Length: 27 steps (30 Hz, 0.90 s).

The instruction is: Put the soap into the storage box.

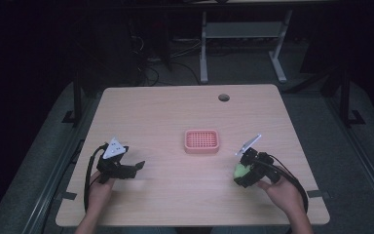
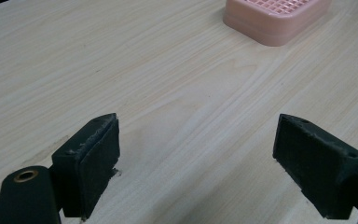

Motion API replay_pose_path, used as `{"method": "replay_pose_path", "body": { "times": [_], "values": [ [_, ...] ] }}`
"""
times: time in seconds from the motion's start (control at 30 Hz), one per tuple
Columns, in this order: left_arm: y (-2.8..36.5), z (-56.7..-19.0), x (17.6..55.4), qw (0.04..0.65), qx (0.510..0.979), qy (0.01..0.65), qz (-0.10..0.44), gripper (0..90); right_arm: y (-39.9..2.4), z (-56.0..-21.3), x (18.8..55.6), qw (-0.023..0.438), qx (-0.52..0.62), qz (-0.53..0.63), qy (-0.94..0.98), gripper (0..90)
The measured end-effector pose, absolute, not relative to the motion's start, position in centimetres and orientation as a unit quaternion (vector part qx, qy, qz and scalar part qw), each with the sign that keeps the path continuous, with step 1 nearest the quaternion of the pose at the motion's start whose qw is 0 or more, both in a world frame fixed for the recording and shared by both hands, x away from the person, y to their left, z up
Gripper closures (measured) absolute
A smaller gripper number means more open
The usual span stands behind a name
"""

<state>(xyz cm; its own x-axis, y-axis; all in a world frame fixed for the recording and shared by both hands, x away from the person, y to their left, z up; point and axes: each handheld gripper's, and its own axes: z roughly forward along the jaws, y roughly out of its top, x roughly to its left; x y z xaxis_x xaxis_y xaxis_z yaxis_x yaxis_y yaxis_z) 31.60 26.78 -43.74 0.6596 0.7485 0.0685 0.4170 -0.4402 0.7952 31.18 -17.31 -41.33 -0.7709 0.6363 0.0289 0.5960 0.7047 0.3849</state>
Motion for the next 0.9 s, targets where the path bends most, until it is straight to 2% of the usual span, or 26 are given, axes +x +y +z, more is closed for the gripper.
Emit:
{"method": "replay_pose_path", "body": {
  "times": [0.9],
  "values": [
    [26.6, -43.8, 31.7, 0.394, 0.822, 0.355, 0.208, 14.4, -15.1, -39.0, 34.8, 0.046, 0.31, 0.211, 0.926, 25.9]
  ]
}}
